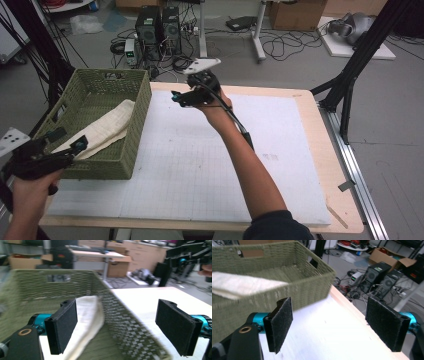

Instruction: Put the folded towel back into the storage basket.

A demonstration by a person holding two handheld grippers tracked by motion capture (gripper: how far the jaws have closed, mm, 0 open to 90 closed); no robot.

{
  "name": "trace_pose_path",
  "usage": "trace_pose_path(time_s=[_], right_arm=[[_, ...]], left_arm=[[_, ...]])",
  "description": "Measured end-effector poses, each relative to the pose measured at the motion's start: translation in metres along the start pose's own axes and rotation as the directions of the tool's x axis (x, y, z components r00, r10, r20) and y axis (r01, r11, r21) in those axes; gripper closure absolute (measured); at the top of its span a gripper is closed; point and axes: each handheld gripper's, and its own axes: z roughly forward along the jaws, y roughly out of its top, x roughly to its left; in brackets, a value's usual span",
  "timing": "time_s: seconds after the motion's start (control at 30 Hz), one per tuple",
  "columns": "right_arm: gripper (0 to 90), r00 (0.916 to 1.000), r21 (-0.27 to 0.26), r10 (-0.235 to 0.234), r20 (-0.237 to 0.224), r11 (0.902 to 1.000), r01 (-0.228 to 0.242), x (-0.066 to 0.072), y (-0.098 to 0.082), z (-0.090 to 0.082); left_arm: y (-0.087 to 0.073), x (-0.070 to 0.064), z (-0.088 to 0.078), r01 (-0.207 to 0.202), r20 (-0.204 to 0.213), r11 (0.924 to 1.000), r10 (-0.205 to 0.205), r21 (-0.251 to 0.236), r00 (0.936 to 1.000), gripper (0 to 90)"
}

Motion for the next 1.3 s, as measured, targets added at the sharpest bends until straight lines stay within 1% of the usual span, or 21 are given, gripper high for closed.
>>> trace_pose_path(time_s=[0.1,0.13,0.17,0.23,0.27,0.3,0.33,0.37,0.4,0.43,0.53,0.63,0.7,0.77,0.87,0.97,1.0,1.07,1.2,1.23,1.3], right_arm=[[20.5,0.9994,0.012,0.031,0.012,0.9994,-0.031,-0.01,-0.021,-0.018],[20.1,0.9992,0.011,0.036,0.015,0.9993,-0.036,-0.012,-0.027,-0.023],[19.2,0.9987,0.028,0.049,0.018,0.9984,-0.049,-0.015,-0.036,-0.032],[19.1,0.9985,0.007,0.044,0.033,0.999,-0.044,-0.018,-0.047,-0.043],[18.2,0.9978,0.017,0.058,0.03,0.9981,-0.059,-0.019,-0.052,-0.049],[18.1,0.9974,0.006,0.062,0.036,0.998,-0.062,-0.021,-0.057,-0.056],[17.3,0.9966,-0.006,0.07,0.044,0.9976,-0.07,-0.022,-0.063,-0.063],[14.3,0.995,0.019,0.09,0.043,0.9957,-0.091,-0.025,-0.068,-0.069],[14.0,0.9934,0.014,0.1,0.055,0.9948,-0.101,-0.026,-0.073,-0.075],[14.0,0.9922,-0.011,0.104,0.069,0.9946,-0.103,-0.027,-0.08,-0.084],[13.9,0.9892,-0.01,0.119,0.086,0.9928,-0.119,-0.029,-0.095,-0.099],[12.2,0.9837,-0.018,0.136,0.118,0.9907,-0.135,-0.028,-0.113,-0.117],[11.8,0.9788,-0.027,0.148,0.142,0.989,-0.145,-0.026,-0.127,-0.13],[11.5,0.9747,-0.036,0.143,0.172,0.9896,-0.139,-0.021,-0.141,-0.143],[11.4,0.9669,-0.023,0.136,0.216,0.9907,-0.134,-0.011,-0.165,-0.16],[11.3,0.9541,-0.025,0.165,0.25,0.9861,-0.164,-0.003,-0.192,-0.176],[11.3,0.9512,-0.03,0.174,0.255,0.9846,-0.172,-0.001,-0.199,-0.18],[11.3,0.943,-0.034,0.195,0.27,0.9806,-0.193,0.002,-0.214,-0.188],[11.3,0.9252,-0.052,0.249,0.287,0.9684,-0.244,0.007,-0.237,-0.199],[11.2,0.9225,-0.049,0.254,0.291,0.9669,-0.25,0.008,-0.241,-0.2],[11.2,0.9227,-0.034,0.247,0.296,0.9681,-0.248,0.01,-0.246,-0.202]], left_arm=[[-0.001,-0.012,0.013,-0.003,0.039,0.9999,0.002,0.011,0.9993,19.3],[-0.002,-0.02,0.021,-0.011,0.058,0.9998,0.01,0.018,0.9983,19.2],[-0.002,-0.023,0.026,-0.014,0.069,0.9997,0.013,0.02,0.9975,19.3],[-0.003,-0.033,0.036,-0.018,0.098,0.9995,0.015,0.028,0.995,19.5],[-0.004,-0.038,0.042,-0.023,0.113,0.9993,0.019,0.031,0.9935,19.6],[-0.004,-0.043,0.047,-0.027,0.126,0.9991,0.022,0.034,0.9918,19.9],[-0.004,-0.049,0.053,-0.03,0.143,0.9989,0.025,0.035,0.9895,20.0],[-0.004,-0.055,0.058,-0.033,0.156,0.9988,0.027,0.037,0.9874,20.1],[-0.005,-0.061,0.065,-0.038,0.174,0.9986,0.031,0.038,0.9843,20.3],[-0.005,-0.063,0.067,-0.038,0.182,0.9986,0.03,0.037,0.9829,20.6],[-0.009,-0.078,0.083,-0.05,0.226,0.9978,0.038,0.044,0.9733,21.1],[-0.014,-0.09,0.095,-0.058,0.256,0.9967,0.042,0.057,0.9657,21.1],[-0.02,-0.098,0.103,-0.067,0.276,0.9957,0.047,0.064,0.9599,21.1],[-0.027,-0.105,0.111,-0.067,0.298,0.9953,0.044,0.07,0.9535,21.1],[-0.038,-0.114,0.12,-0.066,0.322,0.9944,0.036,0.082,0.9461,21.1],[-0.049,-0.121,0.128,-0.072,0.342,0.993,0.036,0.094,0.9392,21.1],[-0.052,-0.124,0.13,-0.074,0.345,0.9924,0.035,0.099,0.938,21.1],[-0.058,-0.127,0.133,-0.099,0.349,0.9892,0.055,0.108,0.9354,21.3],[-0.069,-0.131,0.136,-0.11,0.349,0.9859,0.06,0.126,0.9353,21.4],[-0.071,-0.131,0.136,-0.116,0.349,0.9848,0.064,0.129,0.9349,21.4],[-0.075,-0.132,0.137,-0.128,0.346,0.9832,0.076,0.13,0.9352,21.5]])
